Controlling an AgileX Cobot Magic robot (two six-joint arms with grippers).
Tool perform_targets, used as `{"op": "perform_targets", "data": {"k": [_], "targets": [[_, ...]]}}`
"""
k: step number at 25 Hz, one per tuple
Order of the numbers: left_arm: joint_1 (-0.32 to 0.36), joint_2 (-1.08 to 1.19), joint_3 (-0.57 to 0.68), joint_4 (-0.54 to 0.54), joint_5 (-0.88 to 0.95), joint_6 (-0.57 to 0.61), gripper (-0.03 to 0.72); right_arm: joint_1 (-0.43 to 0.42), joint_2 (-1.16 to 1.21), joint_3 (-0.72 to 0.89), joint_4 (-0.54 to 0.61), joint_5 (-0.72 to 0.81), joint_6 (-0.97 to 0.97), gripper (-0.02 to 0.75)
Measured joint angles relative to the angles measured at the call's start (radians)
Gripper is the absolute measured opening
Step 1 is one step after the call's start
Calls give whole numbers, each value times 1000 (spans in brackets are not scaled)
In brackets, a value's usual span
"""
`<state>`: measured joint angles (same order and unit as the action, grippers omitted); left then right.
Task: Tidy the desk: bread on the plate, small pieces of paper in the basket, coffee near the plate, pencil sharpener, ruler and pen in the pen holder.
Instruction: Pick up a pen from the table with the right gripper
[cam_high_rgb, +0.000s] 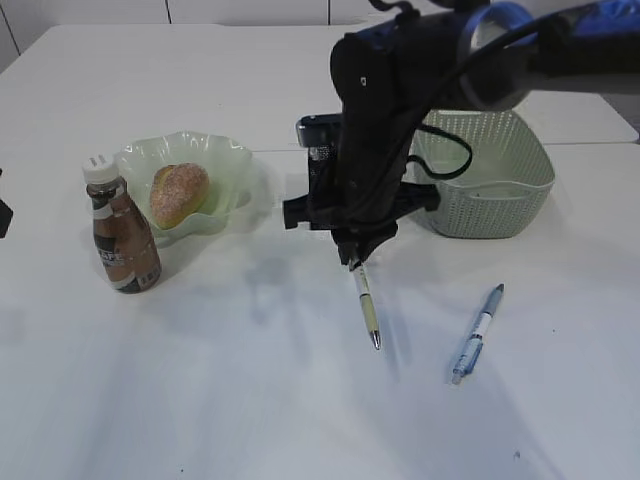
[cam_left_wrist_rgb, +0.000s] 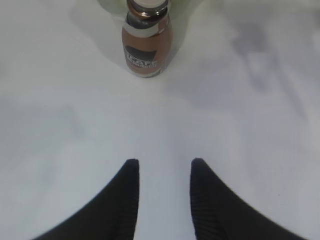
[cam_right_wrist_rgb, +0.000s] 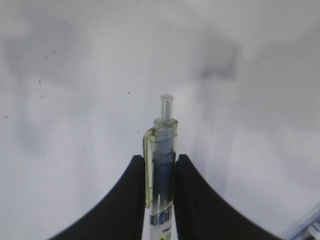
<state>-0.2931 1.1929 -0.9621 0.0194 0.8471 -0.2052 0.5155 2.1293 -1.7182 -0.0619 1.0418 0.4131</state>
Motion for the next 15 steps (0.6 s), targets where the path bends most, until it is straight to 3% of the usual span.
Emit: {"op": "perform_targets", "data": {"k": [15], "targets": [[0,0,0,0,0,0,239,0,-263,0,-197,-129,0,145]]}}
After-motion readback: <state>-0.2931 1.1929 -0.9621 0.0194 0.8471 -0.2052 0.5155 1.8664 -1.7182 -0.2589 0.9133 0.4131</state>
